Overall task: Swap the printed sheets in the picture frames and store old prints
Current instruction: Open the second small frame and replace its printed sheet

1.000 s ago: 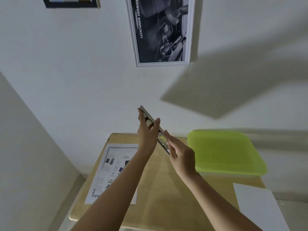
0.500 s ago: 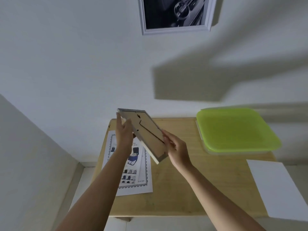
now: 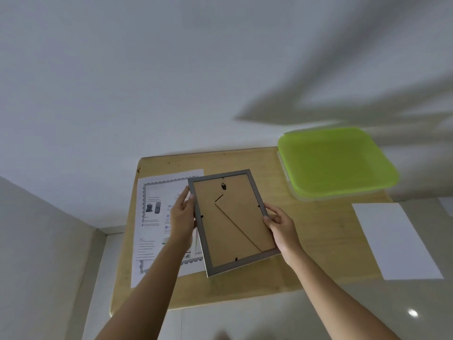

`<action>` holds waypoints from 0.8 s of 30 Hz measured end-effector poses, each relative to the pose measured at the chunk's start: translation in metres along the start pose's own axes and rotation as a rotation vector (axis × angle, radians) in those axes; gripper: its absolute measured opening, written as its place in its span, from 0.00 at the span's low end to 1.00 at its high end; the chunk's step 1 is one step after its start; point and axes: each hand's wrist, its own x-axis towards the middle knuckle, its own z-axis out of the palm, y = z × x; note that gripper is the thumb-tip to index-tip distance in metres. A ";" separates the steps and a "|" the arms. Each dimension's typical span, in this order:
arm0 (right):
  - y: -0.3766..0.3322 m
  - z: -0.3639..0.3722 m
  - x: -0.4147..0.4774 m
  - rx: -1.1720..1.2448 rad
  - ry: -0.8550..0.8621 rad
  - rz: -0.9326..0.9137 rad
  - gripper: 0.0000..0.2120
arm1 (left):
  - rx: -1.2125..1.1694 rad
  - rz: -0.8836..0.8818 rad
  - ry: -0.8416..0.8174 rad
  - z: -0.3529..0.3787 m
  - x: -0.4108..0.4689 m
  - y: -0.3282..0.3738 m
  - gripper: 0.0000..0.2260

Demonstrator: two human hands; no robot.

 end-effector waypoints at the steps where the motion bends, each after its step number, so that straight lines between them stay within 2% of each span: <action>1: 0.007 -0.006 -0.004 -0.007 0.025 0.001 0.16 | 0.009 -0.013 0.017 0.005 -0.001 -0.012 0.16; 8: 0.037 -0.040 -0.020 -0.113 0.197 -0.004 0.17 | 0.051 -0.083 -0.021 0.035 -0.013 -0.058 0.13; 15: 0.043 -0.063 -0.019 -0.361 0.162 0.023 0.20 | 0.215 -0.008 -0.042 0.047 -0.010 -0.075 0.13; 24: 0.038 -0.070 -0.006 -0.587 0.143 -0.063 0.21 | 0.386 0.102 -0.064 0.048 -0.011 -0.083 0.16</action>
